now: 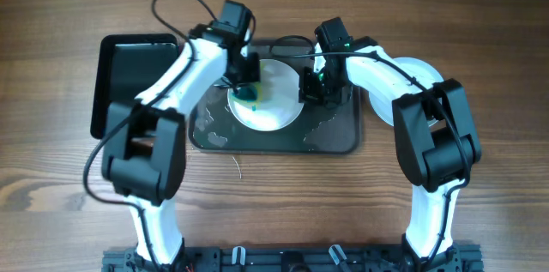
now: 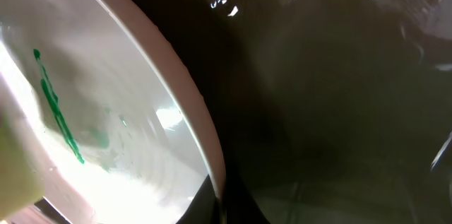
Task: Clean dirty plates on tray and stack at the side
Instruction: 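Lower the sponge onto the centered plate with left gripper, then scrub the plate with the sponge while right gripper holds the rim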
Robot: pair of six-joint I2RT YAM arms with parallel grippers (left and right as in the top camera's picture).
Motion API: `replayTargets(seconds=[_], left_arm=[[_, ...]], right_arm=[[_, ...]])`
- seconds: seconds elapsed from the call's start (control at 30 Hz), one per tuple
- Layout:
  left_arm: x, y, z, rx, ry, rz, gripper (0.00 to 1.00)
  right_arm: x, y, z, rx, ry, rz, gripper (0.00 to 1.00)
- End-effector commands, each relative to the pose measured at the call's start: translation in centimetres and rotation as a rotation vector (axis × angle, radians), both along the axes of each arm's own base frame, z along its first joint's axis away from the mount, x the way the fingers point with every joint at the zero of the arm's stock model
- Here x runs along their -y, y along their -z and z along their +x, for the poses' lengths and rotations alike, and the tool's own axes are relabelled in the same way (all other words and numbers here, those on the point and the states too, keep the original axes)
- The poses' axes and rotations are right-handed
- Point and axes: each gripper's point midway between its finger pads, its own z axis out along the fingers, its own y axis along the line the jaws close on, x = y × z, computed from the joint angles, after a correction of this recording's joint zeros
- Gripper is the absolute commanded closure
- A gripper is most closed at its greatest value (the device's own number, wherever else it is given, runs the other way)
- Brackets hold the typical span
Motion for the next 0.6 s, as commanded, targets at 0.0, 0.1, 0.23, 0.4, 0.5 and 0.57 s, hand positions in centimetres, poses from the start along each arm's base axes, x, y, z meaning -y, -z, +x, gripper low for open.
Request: replayTargets(seconds=[0.0, 0.1, 0.23, 0.4, 0.5, 0.57], left_arm=[[0.3, 3.5, -0.8, -0.069, 0.038, 0.032, 0.96], [0.7, 5.3, -2.1, -0.144, 0.046, 0.005, 0.96], [3.8, 5.1, -4.3, -0.242, 0.147, -0.175, 0.96], [8.0, 2.7, -5.9, -0.244, 0.36, -0.454, 0.96], [6.1, 4.0, -4.5, -0.208, 0.292, -0.317, 0.96], [1.5, 5.8, -2.6, -0.172, 0.085, -0.041, 0.96]], right_arm=[[0.2, 0.6, -0.9, -0.02, -0.011, -0.007, 0.96], [0.2, 0.6, -0.9, -0.02, -0.011, -0.007, 0.96], [0.2, 0.6, -0.9, -0.02, -0.012, -0.007, 0.96], [0.2, 0.6, -0.9, -0.02, -0.012, -0.007, 0.96], [0.2, 0.6, -0.9, -0.019, -0.013, -0.007, 0.96], [0.2, 0.6, -0.9, -0.02, -0.013, -0.007, 0.96]])
